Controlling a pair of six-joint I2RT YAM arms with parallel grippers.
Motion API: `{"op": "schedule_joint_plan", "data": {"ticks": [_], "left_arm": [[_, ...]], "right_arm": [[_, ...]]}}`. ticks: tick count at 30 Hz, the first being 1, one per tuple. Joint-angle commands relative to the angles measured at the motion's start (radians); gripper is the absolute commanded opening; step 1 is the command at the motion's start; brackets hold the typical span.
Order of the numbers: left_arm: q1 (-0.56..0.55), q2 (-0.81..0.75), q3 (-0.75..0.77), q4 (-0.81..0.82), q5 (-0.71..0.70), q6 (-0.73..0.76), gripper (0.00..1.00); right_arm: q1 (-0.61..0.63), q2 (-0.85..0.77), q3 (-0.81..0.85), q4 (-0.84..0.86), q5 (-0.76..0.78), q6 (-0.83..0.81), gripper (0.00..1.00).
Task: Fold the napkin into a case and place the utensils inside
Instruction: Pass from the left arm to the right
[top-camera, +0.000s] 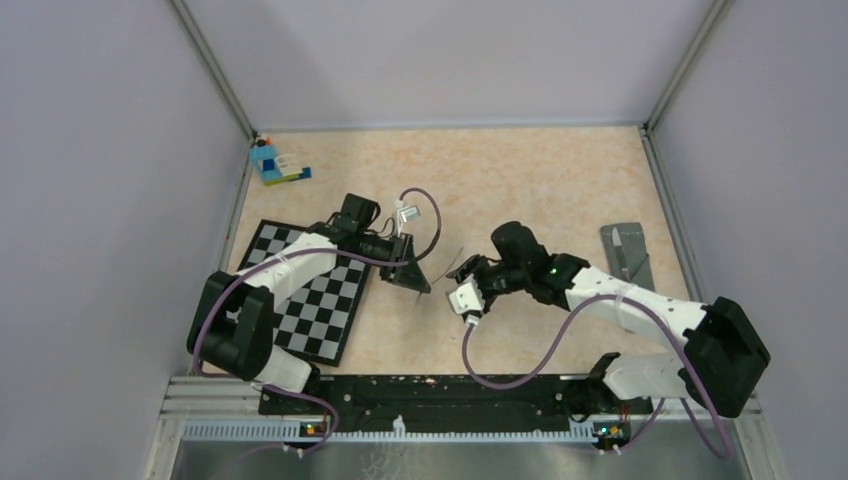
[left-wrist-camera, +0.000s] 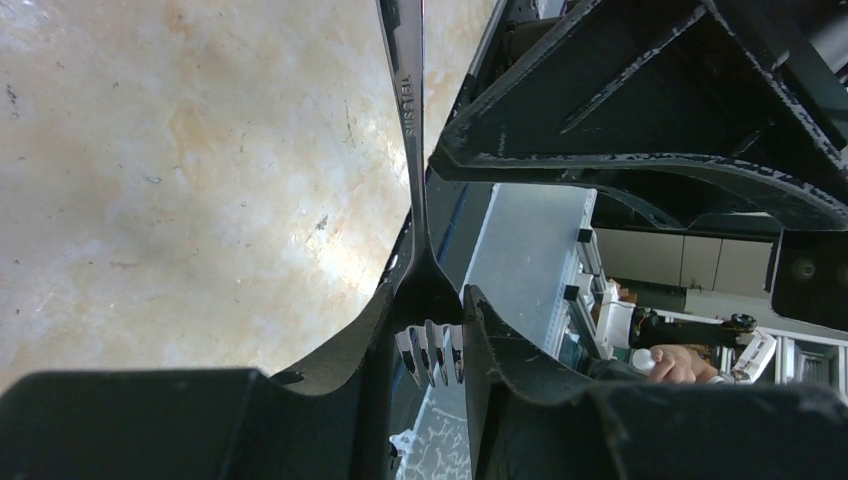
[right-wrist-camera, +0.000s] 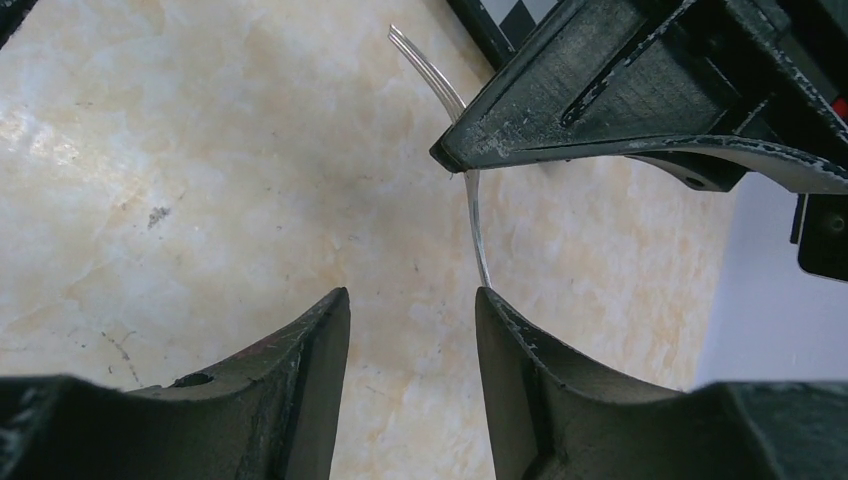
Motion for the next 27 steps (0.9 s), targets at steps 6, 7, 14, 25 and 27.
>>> {"op": "schedule_joint_plan", "data": {"ticks": [6, 7, 14, 25, 27], "left_arm": [[-0.028, -0.013, -0.016, 0.014, 0.041, 0.044, 0.12], [-0.03, -0.012, -0.017, 0.014, 0.043, 0.044, 0.12], [-0.045, -0.009, -0.012, -0.001, 0.034, 0.056, 0.11], [-0.045, 0.031, -0.044, 0.133, 0.222, -0.11, 0.09], [-0.046, 0.017, -0.046, 0.147, 0.241, -0.151, 0.09]], "right_arm": [[0.029, 0.049, 0.052, 0.09, 0.018, -0.037, 0.47], [0.032, 0.057, 0.053, 0.096, 0.028, -0.039, 0.46], [0.055, 0.082, 0.072, 0.076, 0.05, -0.041, 0.42], [0.146, -0.201, -0.225, 0.379, 0.248, -0.077, 0.55], [0.171, -0.204, -0.232, 0.395, 0.289, -0.109, 0.53]]}}
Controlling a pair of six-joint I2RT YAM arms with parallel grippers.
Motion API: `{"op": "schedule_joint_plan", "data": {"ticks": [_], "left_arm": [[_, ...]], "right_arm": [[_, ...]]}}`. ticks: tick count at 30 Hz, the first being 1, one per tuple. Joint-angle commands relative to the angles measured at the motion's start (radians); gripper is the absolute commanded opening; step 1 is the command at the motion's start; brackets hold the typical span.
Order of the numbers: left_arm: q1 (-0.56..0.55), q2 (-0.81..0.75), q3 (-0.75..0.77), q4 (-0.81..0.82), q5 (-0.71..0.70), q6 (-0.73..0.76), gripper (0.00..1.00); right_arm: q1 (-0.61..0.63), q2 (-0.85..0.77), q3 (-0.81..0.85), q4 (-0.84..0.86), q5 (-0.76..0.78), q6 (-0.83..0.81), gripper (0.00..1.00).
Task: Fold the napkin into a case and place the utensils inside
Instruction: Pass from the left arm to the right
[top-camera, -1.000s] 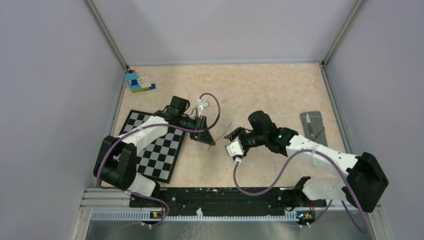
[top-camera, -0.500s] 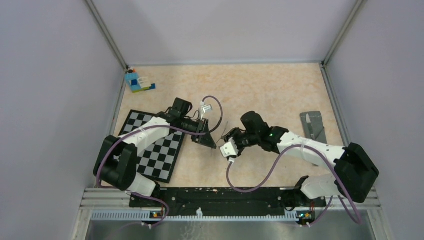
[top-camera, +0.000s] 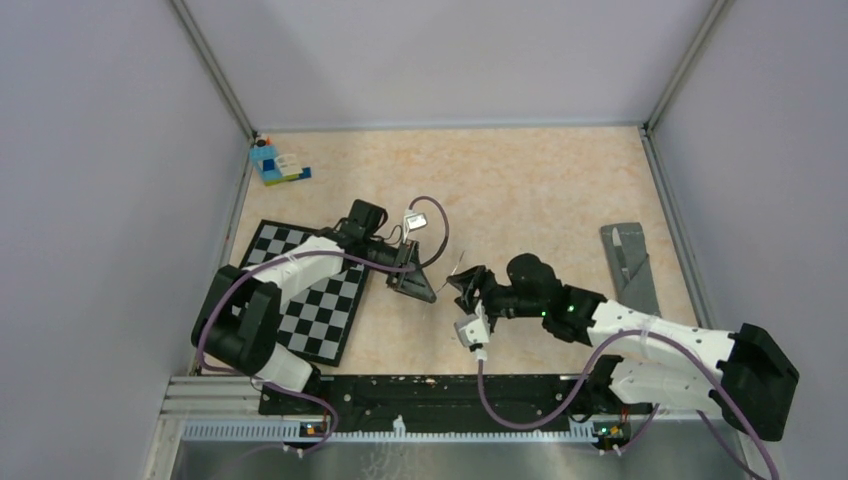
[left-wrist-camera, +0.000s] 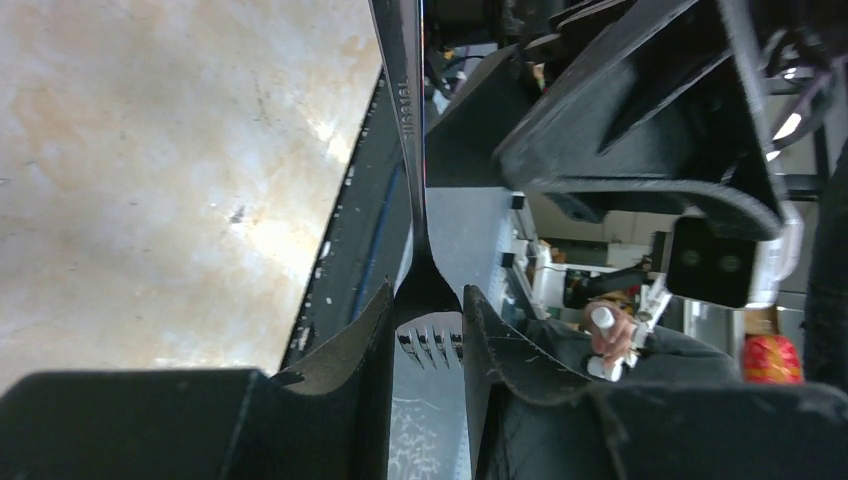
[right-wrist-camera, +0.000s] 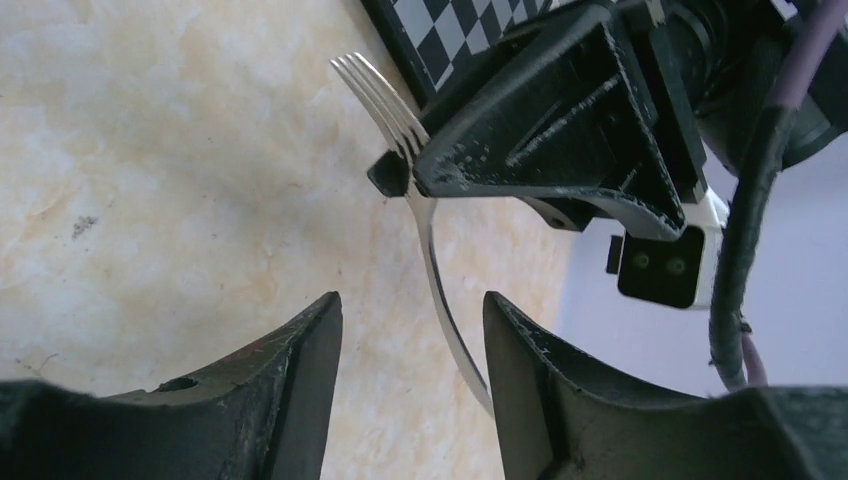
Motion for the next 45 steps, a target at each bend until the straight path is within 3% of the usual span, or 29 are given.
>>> {"op": "schedule_joint_plan", "data": {"ticks": [1, 10, 27, 35, 38, 41, 45], "left_arm": [[-0.004, -0.023, -0.005, 0.088, 0.125, -0.102, 0.09], [-0.004, -0.081, -0.048, 0.244, 0.164, -0.282, 0.1], [-0.004, -0.078, -0.058, 0.285, 0.177, -0.329, 0.09], [-0.004, -0.084, -0.068, 0.304, 0.177, -0.349, 0.1], [-0.002, -0.093, -0.062, 0.306, 0.161, -0.363, 0.27], [0.018, -0.124, -0.043, 0.314, 0.128, -0.363, 0.6], [0.091, -0.198, -0.018, 0.322, 0.023, -0.307, 0.76]], "right_arm": [[0.058, -0.017, -0.019, 0.142, 0.1, -0.076, 0.51], [0.101, 0.016, -0.026, 0.252, 0.144, -0.119, 0.44], [0.167, 0.031, -0.024, 0.275, 0.2, -0.131, 0.26], [0.169, 0.053, 0.003, 0.252, 0.201, -0.094, 0.01], [0.169, 0.063, 0.032, 0.202, 0.198, -0.024, 0.0], [0.156, 0.06, 0.051, 0.167, 0.199, 0.137, 0.0], [0.041, 0.009, 0.078, 0.029, 0.049, 0.361, 0.0]]}}
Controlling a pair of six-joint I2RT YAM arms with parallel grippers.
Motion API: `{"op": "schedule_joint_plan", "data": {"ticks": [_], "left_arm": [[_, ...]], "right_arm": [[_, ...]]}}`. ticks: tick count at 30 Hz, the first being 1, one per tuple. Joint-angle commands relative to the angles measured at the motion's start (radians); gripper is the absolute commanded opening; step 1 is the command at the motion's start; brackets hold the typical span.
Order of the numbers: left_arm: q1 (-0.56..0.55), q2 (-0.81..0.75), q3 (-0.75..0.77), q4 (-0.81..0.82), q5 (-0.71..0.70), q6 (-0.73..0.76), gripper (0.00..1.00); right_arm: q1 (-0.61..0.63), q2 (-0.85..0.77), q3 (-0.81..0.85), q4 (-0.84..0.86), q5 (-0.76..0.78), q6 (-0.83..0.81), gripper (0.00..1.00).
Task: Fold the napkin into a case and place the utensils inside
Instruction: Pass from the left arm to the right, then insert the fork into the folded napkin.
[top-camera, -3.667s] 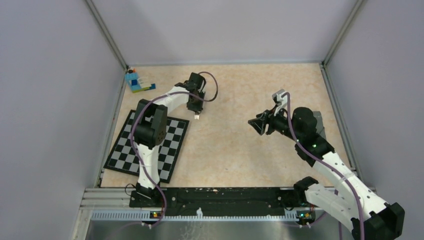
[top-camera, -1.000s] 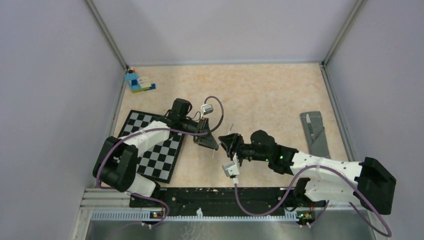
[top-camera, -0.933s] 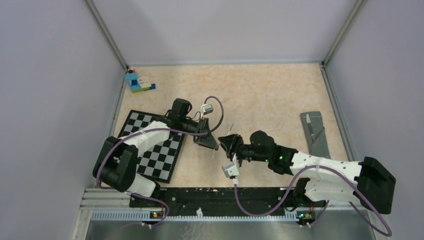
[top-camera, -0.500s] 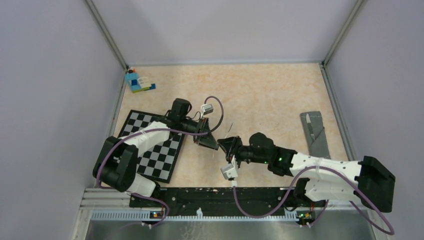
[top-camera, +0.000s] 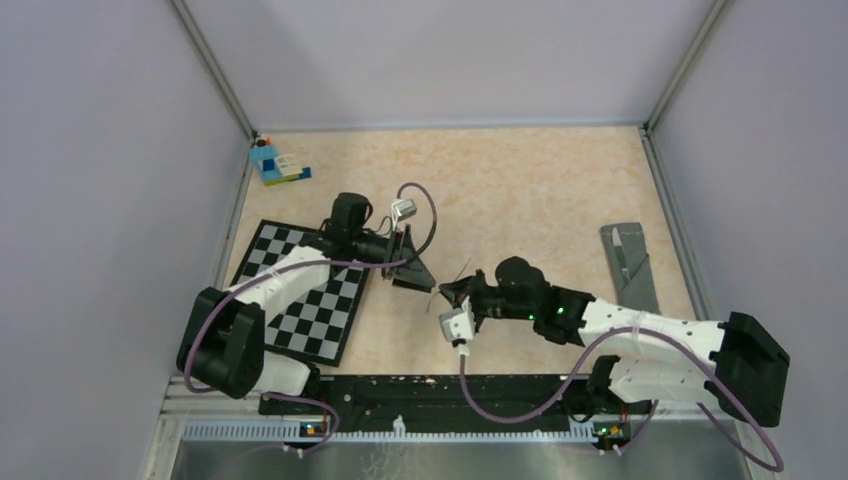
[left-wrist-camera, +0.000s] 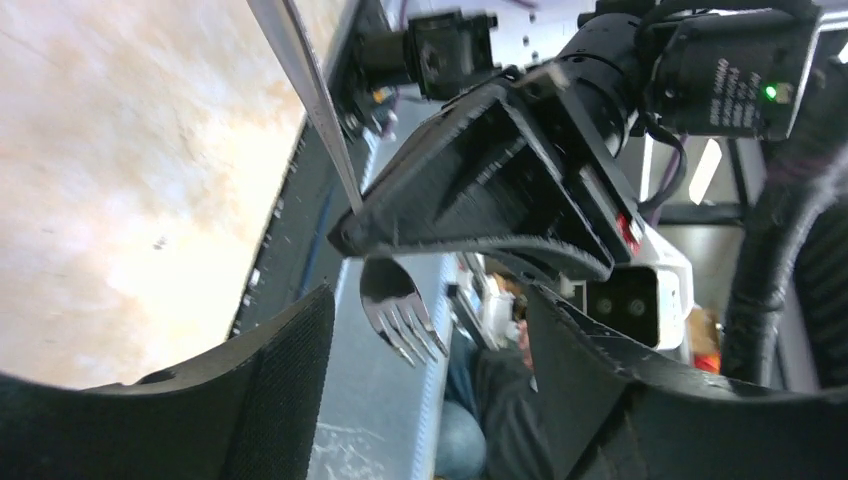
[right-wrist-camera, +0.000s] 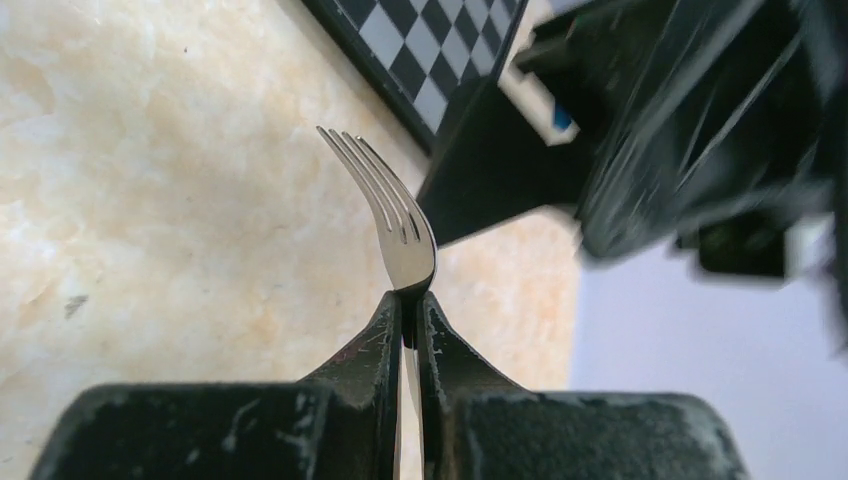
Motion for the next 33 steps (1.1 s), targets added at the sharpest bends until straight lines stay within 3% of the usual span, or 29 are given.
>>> {"op": "schedule_joint_plan", "data": {"ticks": [1, 3, 5, 8, 12, 17, 19, 24, 28, 33], "left_arm": [[0.086, -0.117, 0.058, 0.029, -0.13, 0.084, 0.77], [0.12, -0.159, 0.063, 0.002, -0.259, 0.129, 0.79], [0.135, -0.206, 0.061, -0.002, -0.353, 0.175, 0.81], [0.137, -0.244, 0.059, 0.043, -0.368, 0.224, 0.82], [0.139, -0.256, 0.125, -0.077, -0.385, 0.396, 0.82], [0.126, -0.213, 0.131, -0.149, -0.385, 0.459, 0.81], [0.08, -0.21, 0.129, -0.17, -0.408, 0.491, 0.81], [-0.018, -0.224, 0.152, -0.287, -0.664, 0.584, 0.82], [-0.032, -0.203, 0.154, -0.292, -0.663, 0.588, 0.82], [-0.032, -0.181, 0.158, -0.289, -0.628, 0.584, 0.82]], "right_arm": [[-0.139, -0.063, 0.066, -0.127, -0.163, 0.329, 0.0], [-0.263, -0.1, 0.077, -0.172, -0.232, 0.51, 0.0], [-0.465, -0.1, 0.096, -0.18, -0.309, 0.701, 0.0], [-0.722, -0.064, 0.153, -0.245, -0.454, 0.867, 0.0], [-1.01, 0.043, 0.262, -0.324, -0.612, 0.934, 0.0], [-1.268, 0.204, 0.432, -0.448, -0.587, 0.913, 0.0], [-1.343, 0.283, 0.519, -0.564, -0.556, 0.802, 0.0], [-1.471, 0.514, 0.733, -0.732, -0.509, 0.651, 0.0], [-1.506, 0.688, 0.911, -0.873, -0.506, 0.573, 0.0], [-1.523, 0.788, 0.955, -0.876, -0.534, 0.595, 0.0]]}}
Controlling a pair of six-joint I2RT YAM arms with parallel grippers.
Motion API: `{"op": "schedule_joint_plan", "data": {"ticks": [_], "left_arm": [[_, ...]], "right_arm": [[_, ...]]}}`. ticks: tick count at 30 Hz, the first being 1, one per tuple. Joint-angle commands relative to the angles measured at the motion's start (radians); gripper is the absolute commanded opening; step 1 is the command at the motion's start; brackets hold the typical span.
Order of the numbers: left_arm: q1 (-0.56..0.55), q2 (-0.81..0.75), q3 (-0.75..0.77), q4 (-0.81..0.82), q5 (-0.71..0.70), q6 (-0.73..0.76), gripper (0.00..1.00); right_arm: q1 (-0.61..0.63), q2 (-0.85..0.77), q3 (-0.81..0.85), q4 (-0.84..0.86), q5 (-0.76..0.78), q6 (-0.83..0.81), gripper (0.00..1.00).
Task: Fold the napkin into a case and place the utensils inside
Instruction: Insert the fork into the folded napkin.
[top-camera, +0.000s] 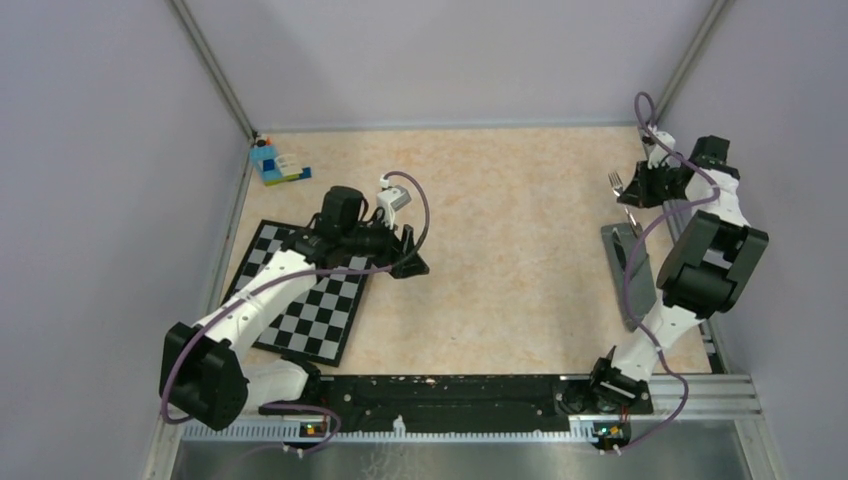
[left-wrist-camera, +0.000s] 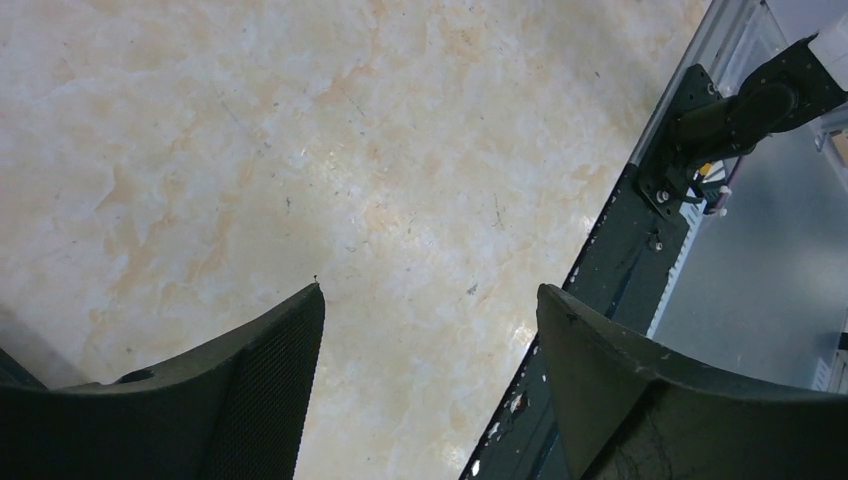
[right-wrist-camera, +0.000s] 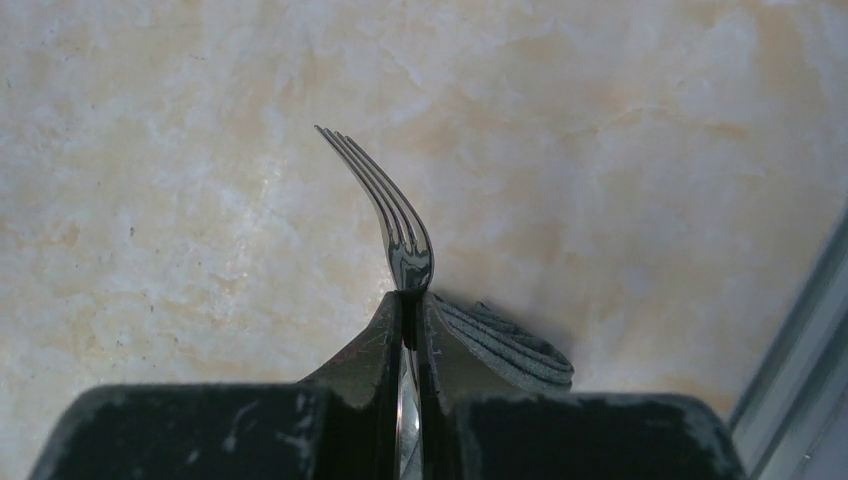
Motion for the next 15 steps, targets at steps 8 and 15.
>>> {"op": "schedule_joint_plan", "data": {"ticks": [8, 15], "left_arm": [[0.007, 0.035, 0.024, 0.045, 0.1, 0.004, 0.82], [0.016, 0.026, 0.01, 0.061, 0.128, -0.004, 0.82]], "right_arm": [[-0.055, 0.094, 0.043, -0.092, -0.053, 0.0, 0.0], [-0.084, 0.083, -0.014, -0.071, -0.044, 0.003, 0.0]]}}
